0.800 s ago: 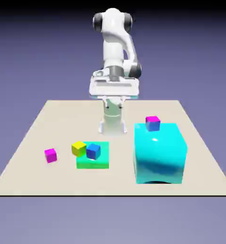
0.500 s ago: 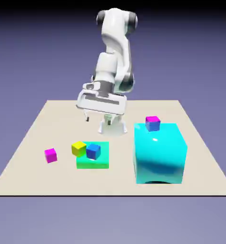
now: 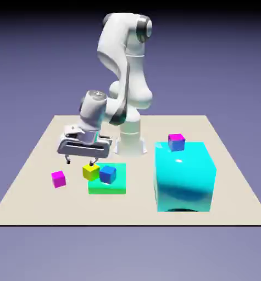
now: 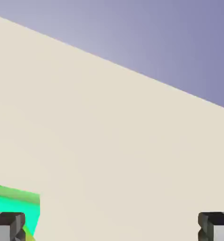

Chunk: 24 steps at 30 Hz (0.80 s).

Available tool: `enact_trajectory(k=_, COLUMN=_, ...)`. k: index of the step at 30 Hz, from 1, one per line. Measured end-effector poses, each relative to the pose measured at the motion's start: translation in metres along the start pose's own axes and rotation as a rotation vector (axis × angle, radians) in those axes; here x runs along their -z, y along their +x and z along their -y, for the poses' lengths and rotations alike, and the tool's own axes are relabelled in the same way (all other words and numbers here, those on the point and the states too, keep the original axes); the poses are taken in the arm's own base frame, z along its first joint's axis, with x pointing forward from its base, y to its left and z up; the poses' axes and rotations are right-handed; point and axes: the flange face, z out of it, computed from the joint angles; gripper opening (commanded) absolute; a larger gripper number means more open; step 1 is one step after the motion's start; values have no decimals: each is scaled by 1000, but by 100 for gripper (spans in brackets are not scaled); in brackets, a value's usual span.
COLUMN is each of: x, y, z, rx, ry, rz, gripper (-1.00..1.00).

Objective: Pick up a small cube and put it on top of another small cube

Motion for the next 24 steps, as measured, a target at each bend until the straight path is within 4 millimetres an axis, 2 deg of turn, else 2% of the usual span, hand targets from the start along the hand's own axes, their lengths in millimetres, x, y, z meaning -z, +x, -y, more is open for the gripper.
enact_trajectory(k=8, x=-65, y=-8, z=-50, rx=115, ry=-36, rz=192, gripper=0)
enact_trajectory(k=15, x=-112, y=-21, z=-99, rx=195, ry=-18, rz=319, gripper=0)
enact_trajectory(k=17, x=-115, y=-22, z=-102, rx=199, ry=-16, rz=326, gripper=0)
enact_trajectory(k=22, x=-177, y=-39, z=-100, rx=199, ry=-16, rz=326, gripper=0)
enact_trajectory(k=23, x=-181, y=-40, z=-99, rx=200, ry=-16, rz=327, gripper=-100)
enact_trajectory(k=24, x=-181, y=-40, z=-99, rx=200, ry=-16, rz=327, gripper=-100)
